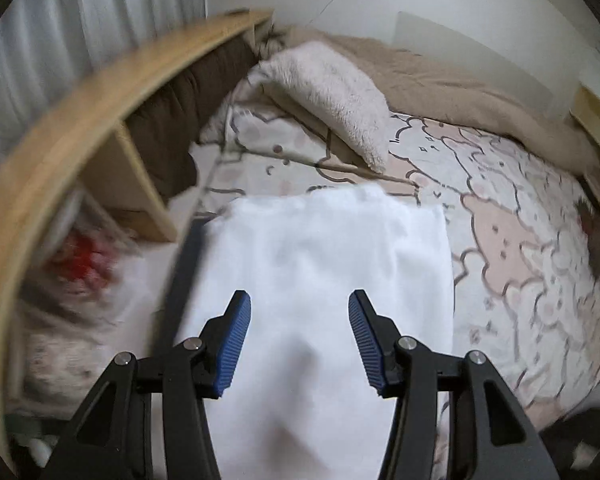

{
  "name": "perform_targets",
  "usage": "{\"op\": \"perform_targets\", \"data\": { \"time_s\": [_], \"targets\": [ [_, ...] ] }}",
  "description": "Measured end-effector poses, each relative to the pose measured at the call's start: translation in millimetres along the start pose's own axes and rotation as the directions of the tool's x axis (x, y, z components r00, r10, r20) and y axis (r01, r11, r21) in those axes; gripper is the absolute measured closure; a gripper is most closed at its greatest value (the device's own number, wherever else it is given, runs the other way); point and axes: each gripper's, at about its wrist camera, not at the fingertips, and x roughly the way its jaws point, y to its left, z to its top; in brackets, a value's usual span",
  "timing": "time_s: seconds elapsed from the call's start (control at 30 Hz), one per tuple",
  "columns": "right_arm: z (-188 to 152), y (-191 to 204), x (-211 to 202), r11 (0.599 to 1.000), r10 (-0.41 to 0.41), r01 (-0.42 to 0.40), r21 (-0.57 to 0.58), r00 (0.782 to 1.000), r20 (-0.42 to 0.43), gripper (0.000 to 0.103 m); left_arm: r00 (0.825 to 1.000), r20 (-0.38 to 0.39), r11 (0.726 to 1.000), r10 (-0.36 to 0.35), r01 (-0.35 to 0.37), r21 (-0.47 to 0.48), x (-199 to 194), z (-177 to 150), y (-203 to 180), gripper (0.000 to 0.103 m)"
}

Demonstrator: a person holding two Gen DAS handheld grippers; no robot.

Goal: Fold clothes
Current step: 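Lower the folded T-shirt onto the clothes stack and open both tools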

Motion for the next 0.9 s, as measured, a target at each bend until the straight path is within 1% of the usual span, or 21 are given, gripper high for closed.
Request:
{"op": "perform_targets", "data": {
  "time_s": [0.1, 0.13, 0.17, 0.23, 0.37, 0.5, 0.53, 0.63, 0.7, 0.77, 0.8, 0.87, 0.9],
  "targets": [
    [-3, -24, 3, 0.998, 0.004, -0.004, 0.061, 1.000, -0.004, 0.075, 0.995, -0.071, 0.996, 0.075, -0.078, -0.045, 41, 21, -1, 0.052],
    [-5, -32, 3, 0.997, 0.005, -0.005, 0.077, 1.000, -0.004, 0.075, 0.991, -0.095, 0.993, 0.099, -0.105, -0.059, 54, 27, -1, 0.049],
    [-6, -42, 1, 0.996, 0.002, -0.002, 0.094, 1.000, -0.002, 0.075, 0.985, -0.120, 0.989, 0.122, -0.132, -0.073, 68, 34, -2, 0.049],
    [-9, -56, 1, 0.992, 0.007, -0.006, 0.125, 1.000, -0.002, 0.075, 0.977, -0.138, 0.979, 0.162, -0.176, -0.098, 87, 42, 6, 0.045],
    [-14, -77, 5, 0.986, 0.006, -0.003, 0.169, 1.000, -0.020, 0.075, 0.973, -0.150, 0.965, 0.176, -0.200, -0.168, 103, 42, 30, 0.043],
    [-19, -90, 9, 0.979, 0.009, -0.001, 0.204, 0.999, -0.038, 0.075, 0.993, -0.094, 0.960, 0.077, -0.100, -0.262, 80, 41, 41, 0.043],
    [-19, -92, 9, 0.977, 0.010, -0.002, 0.212, 0.999, -0.036, 0.075, 0.996, -0.067, 0.961, 0.061, -0.077, -0.264, 66, 37, 42, 0.043],
    [-19, -98, 3, 0.972, 0.011, -0.007, 0.234, 1.000, -0.017, 0.075, 0.999, -0.004, 0.970, 0.050, -0.049, -0.240, 25, 24, 44, 0.043],
    [-19, -100, -2, 0.970, 0.012, -0.010, 0.243, 1.000, -0.007, 0.075, 0.998, 0.033, 0.972, 0.050, -0.041, -0.231, -4, 4, 51, 0.043],
    [-19, -101, -6, 0.969, 0.009, -0.008, 0.246, 1.000, -0.001, 0.075, 0.996, 0.070, 0.974, 0.053, -0.036, -0.222, -31, -26, 59, 0.043],
    [-18, -101, -8, 0.969, 0.006, -0.006, 0.248, 1.000, 0.001, 0.075, 0.995, 0.084, 0.976, 0.053, -0.034, -0.217, -38, -39, 62, 0.043],
    [-18, -100, -11, 0.969, 0.004, -0.005, 0.246, 1.000, 0.005, 0.075, 0.993, 0.111, 0.979, 0.033, -0.010, -0.202, -50, -67, 66, 0.043],
    [-18, -100, -13, 0.970, 0.003, -0.005, 0.243, 1.000, 0.007, 0.075, 0.994, 0.109, 0.979, 0.028, -0.006, -0.201, -48, -79, 69, 0.043]
  ]
}}
